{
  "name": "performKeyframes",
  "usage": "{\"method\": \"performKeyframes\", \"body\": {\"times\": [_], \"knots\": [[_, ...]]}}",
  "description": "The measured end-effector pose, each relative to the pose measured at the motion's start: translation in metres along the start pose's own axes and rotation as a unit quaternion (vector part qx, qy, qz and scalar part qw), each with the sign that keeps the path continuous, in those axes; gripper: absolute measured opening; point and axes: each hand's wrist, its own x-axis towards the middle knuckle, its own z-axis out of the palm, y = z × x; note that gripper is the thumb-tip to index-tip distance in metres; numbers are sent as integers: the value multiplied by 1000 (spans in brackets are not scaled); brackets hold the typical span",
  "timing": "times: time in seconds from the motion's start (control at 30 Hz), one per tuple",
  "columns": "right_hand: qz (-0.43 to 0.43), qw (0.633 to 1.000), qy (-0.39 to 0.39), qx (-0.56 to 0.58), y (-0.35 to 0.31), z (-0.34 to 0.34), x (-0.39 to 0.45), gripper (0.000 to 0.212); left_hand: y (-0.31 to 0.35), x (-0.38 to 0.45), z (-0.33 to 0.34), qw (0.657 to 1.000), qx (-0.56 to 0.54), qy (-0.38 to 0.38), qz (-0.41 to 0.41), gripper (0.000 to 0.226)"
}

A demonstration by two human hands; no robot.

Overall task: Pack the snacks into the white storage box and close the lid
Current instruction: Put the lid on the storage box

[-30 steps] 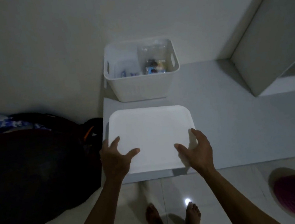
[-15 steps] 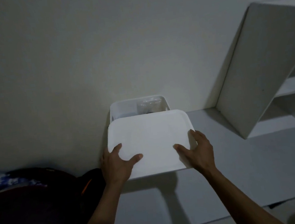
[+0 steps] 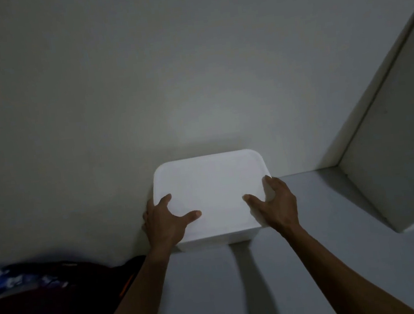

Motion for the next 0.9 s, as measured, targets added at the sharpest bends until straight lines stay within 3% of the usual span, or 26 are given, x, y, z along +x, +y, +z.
{"method": "performKeyframes", "body": {"times": [0.23,0.6,0.9], "knots": [[26,999,-17,-16,6,34,51,85,2,53,25,999,7,-11,-34,108],[7,994,-16,-105,18,44,59,84,-9,60,43,997,64,26,-16,104],[-9,984,-47,-170,15,46,57,79,-5,59,37,993,104,-46,-26,108]]}}
